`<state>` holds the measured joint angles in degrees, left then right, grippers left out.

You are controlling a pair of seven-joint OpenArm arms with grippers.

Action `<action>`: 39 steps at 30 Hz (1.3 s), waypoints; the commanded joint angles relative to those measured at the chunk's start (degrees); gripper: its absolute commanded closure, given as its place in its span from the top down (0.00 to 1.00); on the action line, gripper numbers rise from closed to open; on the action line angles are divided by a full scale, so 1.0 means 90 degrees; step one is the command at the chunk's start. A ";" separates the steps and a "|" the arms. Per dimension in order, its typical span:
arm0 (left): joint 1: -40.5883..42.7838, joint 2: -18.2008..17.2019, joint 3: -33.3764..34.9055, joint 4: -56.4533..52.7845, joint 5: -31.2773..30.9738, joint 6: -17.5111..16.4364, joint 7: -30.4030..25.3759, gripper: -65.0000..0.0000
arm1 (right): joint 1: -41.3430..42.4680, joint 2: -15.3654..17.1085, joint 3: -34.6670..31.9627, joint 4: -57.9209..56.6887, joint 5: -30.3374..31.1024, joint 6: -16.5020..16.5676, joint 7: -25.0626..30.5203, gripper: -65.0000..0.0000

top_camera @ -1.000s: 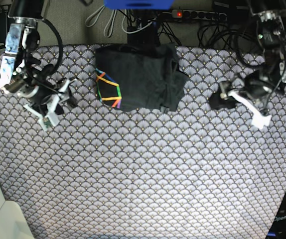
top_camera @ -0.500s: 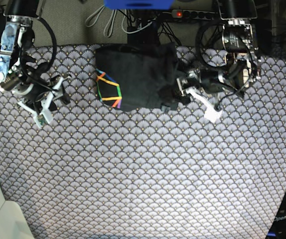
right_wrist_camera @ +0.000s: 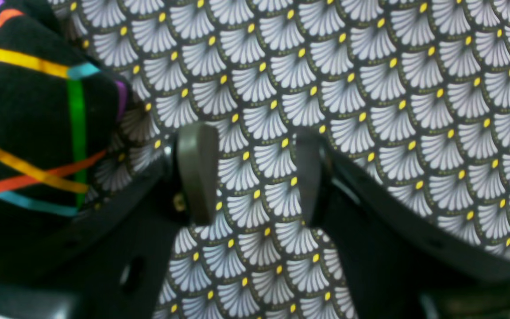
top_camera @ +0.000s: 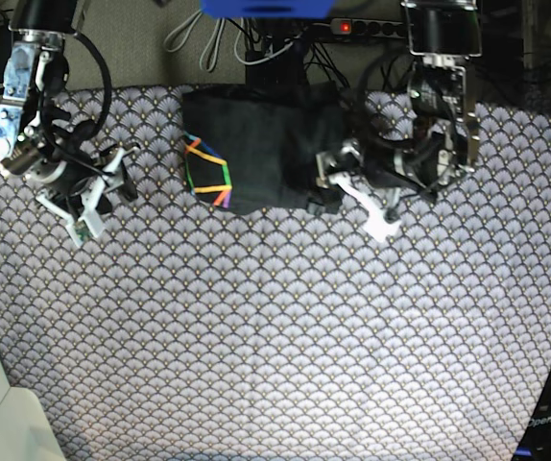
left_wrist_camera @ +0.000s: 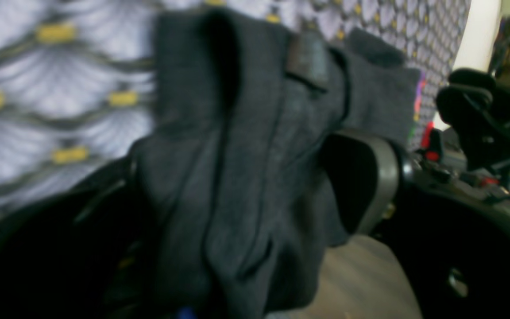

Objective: Fold the T-shirt properly
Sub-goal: 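Grasp the folded bundle's edge with the left gripper, then flip the bundle over with the left gripper, turning it onto its other face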

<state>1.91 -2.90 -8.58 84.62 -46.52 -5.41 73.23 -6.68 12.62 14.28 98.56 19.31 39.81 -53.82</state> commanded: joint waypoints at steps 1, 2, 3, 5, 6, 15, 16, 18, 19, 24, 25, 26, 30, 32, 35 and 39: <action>-0.0032 -0.0015 0.0020 0.0048 -0.0013 0.0030 0.0112 0.81 | 0.0083 0.0068 0.0020 0.0101 0.0067 0.0021 0.0115 0.46; -0.0032 0.0034 0.0069 0.0048 -0.0013 0.0030 0.0112 0.81 | 0.0083 0.0068 0.0020 0.0101 0.0067 0.0021 0.0115 0.46; -0.0032 0.0082 0.0108 0.0048 -0.0013 0.0030 0.0112 0.81 | 0.0083 0.0068 0.0020 0.0101 0.0067 0.0021 0.0115 0.46; -0.0032 0.0141 0.0147 0.0048 -0.0013 0.0030 0.0112 0.81 | 0.0092 0.0068 0.0020 0.0101 0.0067 0.0021 0.0115 0.46; -0.0032 0.0151 0.0147 0.0048 -0.0013 0.0030 0.0112 0.81 | 0.0083 0.0068 0.0020 0.0101 0.0067 0.0021 0.0115 0.46; -0.0022 0.0161 0.0157 -0.0118 -0.0052 0.0000 0.0112 0.80 | 0.0112 0.0068 0.0020 0.0101 0.0077 0.0021 0.0115 0.46; -0.0032 0.0161 0.0157 -0.0235 -0.0062 -0.0009 0.0112 0.77 | 0.0112 0.0068 0.0020 0.0101 0.0077 0.0021 0.0115 0.46; -0.0051 0.0161 0.0157 -0.0479 -0.0062 -0.0019 0.0112 0.62 | 0.0112 0.0068 0.0020 0.0101 0.0077 0.0021 0.0115 0.46; -0.0100 0.0161 0.0157 -0.0577 -0.0062 -0.0019 0.0112 0.51 | 0.0122 0.0068 0.0020 0.0101 0.0077 0.0021 0.0115 0.46; -0.0256 0.0161 0.0157 -0.0928 -0.0071 -0.0019 0.0112 0.28 | 0.0122 0.0068 0.0020 0.0101 0.0077 0.0021 0.0115 0.46; -0.0286 0.0161 0.0157 -0.0948 -0.0042 -0.0019 0.0112 0.29 | 0.0122 0.0068 0.0020 0.0101 0.0077 0.0021 0.0115 0.46; -0.0305 0.0161 0.0157 -0.0948 -0.0013 -0.0019 0.0122 0.28 | 0.0122 0.0068 0.0020 0.0101 0.0077 0.0021 0.0115 0.46; -0.0315 0.0141 0.0235 -0.0919 -0.0013 -0.0019 0.0112 0.15 | 0.0122 0.0068 0.0020 0.0101 0.0077 0.0021 0.0115 0.46; -0.0354 0.0141 0.0255 -0.0889 -0.0013 -0.0009 0.0112 0.00 | 0.0122 0.0068 0.0020 0.0101 0.0077 0.0021 0.0115 0.46; -0.0530 0.0141 0.0255 -0.0880 -0.0013 0.0000 0.0112 0.01 | 0.0122 0.0068 0.0020 0.0101 0.0077 0.0021 0.0115 0.46; -0.0911 0.0131 0.0450 -0.0880 -0.0003 0.0020 0.0112 0.01 | 0.0122 0.0068 0.0030 0.0101 0.0077 0.0021 0.0115 0.46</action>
<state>-4.84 -1.83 -4.58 75.77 -45.19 -5.26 74.91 -6.35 12.56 14.24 98.56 19.33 39.81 -53.82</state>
